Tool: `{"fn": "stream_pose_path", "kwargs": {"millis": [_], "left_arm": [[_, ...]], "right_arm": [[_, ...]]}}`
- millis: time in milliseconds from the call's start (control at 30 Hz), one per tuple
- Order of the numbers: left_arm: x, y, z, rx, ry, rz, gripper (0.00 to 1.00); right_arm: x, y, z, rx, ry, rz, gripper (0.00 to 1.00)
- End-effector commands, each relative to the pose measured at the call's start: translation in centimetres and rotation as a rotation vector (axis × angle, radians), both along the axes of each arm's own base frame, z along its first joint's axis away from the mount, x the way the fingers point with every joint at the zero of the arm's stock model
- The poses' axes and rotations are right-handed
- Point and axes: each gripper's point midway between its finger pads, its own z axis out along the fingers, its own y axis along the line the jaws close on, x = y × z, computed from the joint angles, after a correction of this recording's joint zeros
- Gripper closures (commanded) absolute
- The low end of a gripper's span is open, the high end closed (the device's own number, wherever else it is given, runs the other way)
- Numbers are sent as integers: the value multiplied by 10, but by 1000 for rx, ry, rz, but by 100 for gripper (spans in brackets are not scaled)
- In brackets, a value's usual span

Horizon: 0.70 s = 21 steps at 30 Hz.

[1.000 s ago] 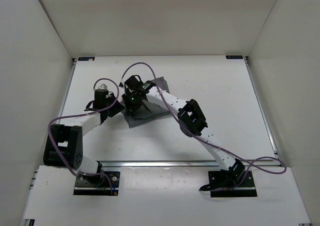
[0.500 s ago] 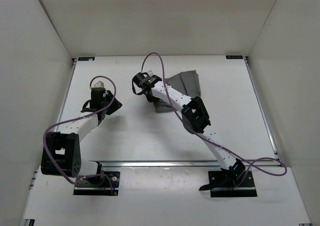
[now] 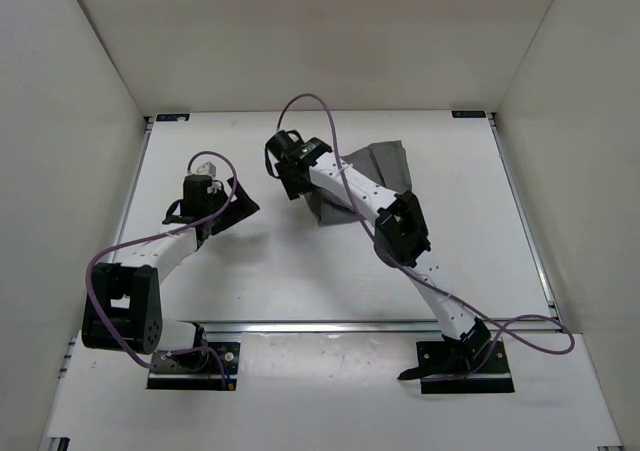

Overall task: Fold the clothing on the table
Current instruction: Fold the skirt

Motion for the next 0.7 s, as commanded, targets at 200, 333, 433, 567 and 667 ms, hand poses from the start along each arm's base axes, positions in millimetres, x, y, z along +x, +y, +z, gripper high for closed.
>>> {"fn": "stream_pose_path", "kwargs": {"millis": [200,333,433,567,667], "left_arm": [[8,-25,28,-18,-24,-130,1],[0,-36,27,-8,11,-176,1],[-9,-41,23,42,47,-211,2],[-14,-34,23,104,38,-187,1],[-21,-33,19,87,50,-210,1]], "right_arm": [[0,-72,185,263,-212,-58,44],[-19,-126,183,274,-253,-96,43],[-34,-157,175,364,-268,-120,43],[-51,-196,164,418,-293,-169,42],[-57,-212,154,429,-295,-192,41]]}}
